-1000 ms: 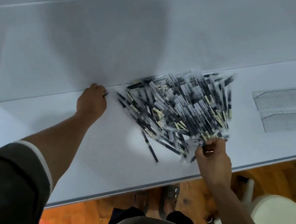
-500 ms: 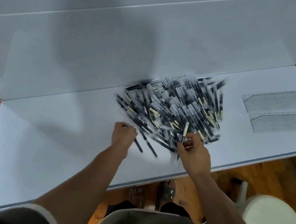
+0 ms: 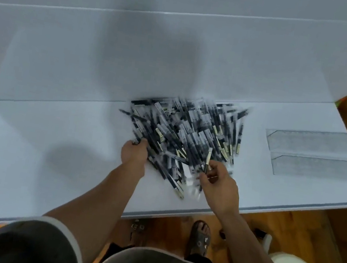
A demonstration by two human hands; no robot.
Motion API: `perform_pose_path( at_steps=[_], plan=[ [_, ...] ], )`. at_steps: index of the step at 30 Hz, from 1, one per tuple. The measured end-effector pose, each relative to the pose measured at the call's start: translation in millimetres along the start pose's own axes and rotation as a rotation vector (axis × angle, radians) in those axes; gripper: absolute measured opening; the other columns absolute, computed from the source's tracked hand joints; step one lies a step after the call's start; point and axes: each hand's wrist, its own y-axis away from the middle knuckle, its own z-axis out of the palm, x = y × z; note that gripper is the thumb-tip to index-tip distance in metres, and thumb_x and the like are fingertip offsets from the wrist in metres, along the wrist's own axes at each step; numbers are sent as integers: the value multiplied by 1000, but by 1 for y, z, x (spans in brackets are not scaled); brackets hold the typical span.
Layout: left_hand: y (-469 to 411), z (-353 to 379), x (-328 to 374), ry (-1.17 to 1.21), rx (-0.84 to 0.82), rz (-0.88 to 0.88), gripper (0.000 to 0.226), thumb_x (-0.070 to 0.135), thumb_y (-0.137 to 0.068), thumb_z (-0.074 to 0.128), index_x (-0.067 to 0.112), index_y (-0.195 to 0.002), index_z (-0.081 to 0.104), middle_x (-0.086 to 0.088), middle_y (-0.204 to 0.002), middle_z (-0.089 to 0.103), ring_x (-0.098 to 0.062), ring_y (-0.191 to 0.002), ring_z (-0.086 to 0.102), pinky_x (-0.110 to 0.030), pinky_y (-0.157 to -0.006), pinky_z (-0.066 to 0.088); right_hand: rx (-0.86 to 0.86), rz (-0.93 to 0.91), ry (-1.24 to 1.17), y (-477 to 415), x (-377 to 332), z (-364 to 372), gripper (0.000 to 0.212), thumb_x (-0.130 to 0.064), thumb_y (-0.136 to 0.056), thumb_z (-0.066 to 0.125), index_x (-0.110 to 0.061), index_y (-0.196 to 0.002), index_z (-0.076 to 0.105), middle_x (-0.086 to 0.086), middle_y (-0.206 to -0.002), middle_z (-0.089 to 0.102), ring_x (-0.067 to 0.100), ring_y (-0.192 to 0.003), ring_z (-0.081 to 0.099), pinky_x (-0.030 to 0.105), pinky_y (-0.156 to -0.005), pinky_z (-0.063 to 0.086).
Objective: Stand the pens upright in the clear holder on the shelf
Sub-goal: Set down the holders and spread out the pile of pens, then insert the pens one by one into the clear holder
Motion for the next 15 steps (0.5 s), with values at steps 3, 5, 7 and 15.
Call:
perform_pose_path(
  at_steps=[3, 5, 7, 15],
  plan=[
    [13, 4, -2, 102, 75, 8, 25, 26, -93, 60, 12, -76, 48, -3, -70, 48, -18, -64, 43, -25, -56, 35, -44, -75, -25, -9, 12, -17, 35, -29, -94, 61, -21, -127, 52, -15, -81, 58, 8, -72, 54, 23, -67, 38],
    [26, 9, -1, 146, 125, 42, 27, 27, -93, 60, 13, -74, 45, -5, -71, 47, -20, -67, 42, -27, -60, 35, -80, -116, -46, -13, 20, -28, 34, -28, -94, 62, -20, -126, 54, -18, -80, 56, 1, -69, 51, 23, -68, 39],
    [39, 15, 1, 140, 147, 110, 37, 24, -94, 58, 15, -67, 36, -3, -66, 40, -19, -63, 36, -23, -56, 30, -131, -148, -43, -17, 26, -37, 34, -29, -94, 60, -20, -126, 54, -14, -84, 56, -1, -69, 51, 24, -70, 40],
    [62, 23, 22, -8, 154, 400, 19, 26, -94, 58, 7, -92, 60, -16, -87, 65, -21, -73, 56, -40, -70, 52, -219, -177, -19, -33, 45, -62, 40, -31, -95, 60, -22, -133, 51, -4, -95, 64, 14, -79, 57, 30, -79, 48]
  ],
)
